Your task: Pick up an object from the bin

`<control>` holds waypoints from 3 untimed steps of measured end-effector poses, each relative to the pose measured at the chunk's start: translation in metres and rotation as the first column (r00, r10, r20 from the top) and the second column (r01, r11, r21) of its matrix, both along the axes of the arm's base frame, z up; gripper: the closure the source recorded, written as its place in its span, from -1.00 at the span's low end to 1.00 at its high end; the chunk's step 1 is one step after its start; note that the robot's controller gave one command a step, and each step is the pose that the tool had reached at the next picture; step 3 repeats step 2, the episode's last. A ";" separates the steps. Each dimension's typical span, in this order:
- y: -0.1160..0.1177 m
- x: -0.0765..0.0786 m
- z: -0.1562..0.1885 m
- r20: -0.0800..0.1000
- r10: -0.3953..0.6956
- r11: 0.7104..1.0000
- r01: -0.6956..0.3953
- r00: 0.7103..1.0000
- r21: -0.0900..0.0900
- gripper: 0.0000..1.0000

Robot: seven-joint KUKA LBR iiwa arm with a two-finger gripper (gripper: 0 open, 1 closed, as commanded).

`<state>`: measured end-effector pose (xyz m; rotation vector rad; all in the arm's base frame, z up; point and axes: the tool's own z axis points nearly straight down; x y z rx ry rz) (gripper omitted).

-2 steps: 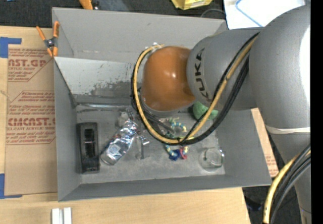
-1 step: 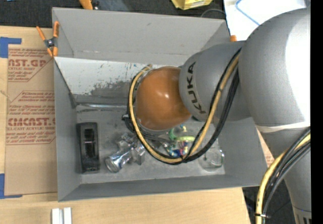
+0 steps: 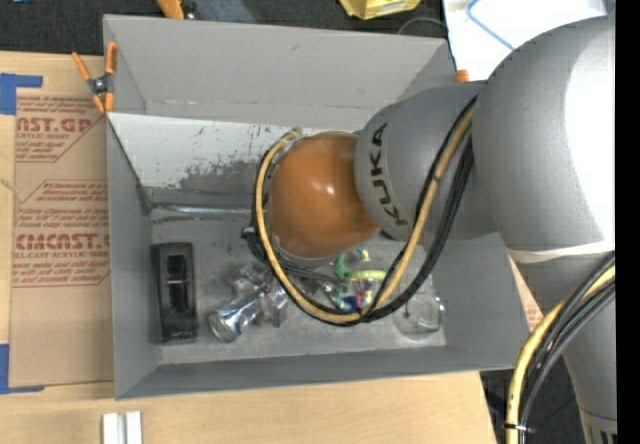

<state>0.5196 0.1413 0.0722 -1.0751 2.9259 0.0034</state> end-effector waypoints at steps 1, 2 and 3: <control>0.000 0.014 0.059 -0.004 -0.011 1.000 0.011 1.000 -0.001 1.00; 0.013 0.007 0.133 -0.008 0.006 1.000 -0.006 1.000 -0.001 1.00; 0.013 0.007 0.133 -0.008 0.006 1.000 -0.006 1.000 -0.001 1.00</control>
Offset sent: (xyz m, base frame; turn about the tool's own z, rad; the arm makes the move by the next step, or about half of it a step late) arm 0.0056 0.0130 0.1312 -0.0081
